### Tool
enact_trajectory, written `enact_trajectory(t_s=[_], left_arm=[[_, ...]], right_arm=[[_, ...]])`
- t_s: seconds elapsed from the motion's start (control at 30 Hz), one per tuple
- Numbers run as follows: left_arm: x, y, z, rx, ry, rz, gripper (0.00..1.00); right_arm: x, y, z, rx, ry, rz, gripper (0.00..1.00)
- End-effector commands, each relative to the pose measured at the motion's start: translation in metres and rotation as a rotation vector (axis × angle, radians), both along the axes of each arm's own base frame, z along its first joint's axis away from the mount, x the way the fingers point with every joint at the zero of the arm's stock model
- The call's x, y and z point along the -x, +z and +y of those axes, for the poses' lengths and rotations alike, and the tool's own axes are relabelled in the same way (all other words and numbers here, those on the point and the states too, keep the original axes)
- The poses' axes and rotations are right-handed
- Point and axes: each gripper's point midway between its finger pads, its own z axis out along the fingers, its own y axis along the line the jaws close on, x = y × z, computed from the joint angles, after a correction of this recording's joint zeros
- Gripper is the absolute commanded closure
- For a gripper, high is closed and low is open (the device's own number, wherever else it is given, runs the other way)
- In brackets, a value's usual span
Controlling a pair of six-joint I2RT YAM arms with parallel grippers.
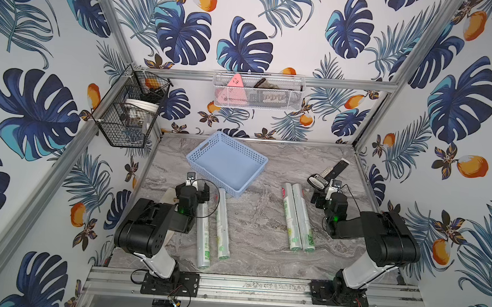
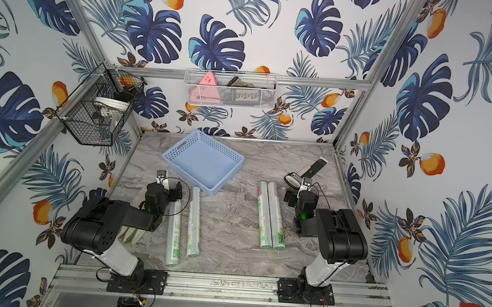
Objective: Put the plastic wrap into the basket
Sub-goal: Move the basket to the center of the board.
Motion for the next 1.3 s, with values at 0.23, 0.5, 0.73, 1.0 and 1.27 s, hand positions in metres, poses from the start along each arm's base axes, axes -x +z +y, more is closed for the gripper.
enact_trajectory(t_s=[0.23, 0.5, 0.73, 1.0, 1.27], left_arm=[[-0.002, 0.003, -0.001, -0.009, -0.009, -0.011, 0.01], [0.004, 0.011, 0.006, -0.005, 0.031, -0.045, 0.01], [0.020, 0.067, 0.029, 0.013, 0.181, -0.107, 0.01], [0.019, 0.096, 0.052, 0.139, 0.434, 0.070, 0.01], [0.020, 0.094, 0.023, 0.365, 0.338, 0.074, 0.01]], right_arm=[[-0.001, 0.004, -0.004, -0.005, -0.020, -0.019, 0.00], [0.005, 0.012, -0.005, -0.004, -0.024, -0.068, 0.00], [0.017, 0.043, -0.019, -0.028, -0.126, -0.037, 0.00], [0.019, 0.088, -0.023, -0.175, -0.231, 0.047, 0.00], [0.018, 0.092, 0.033, -0.307, 0.050, 0.259, 0.00]])
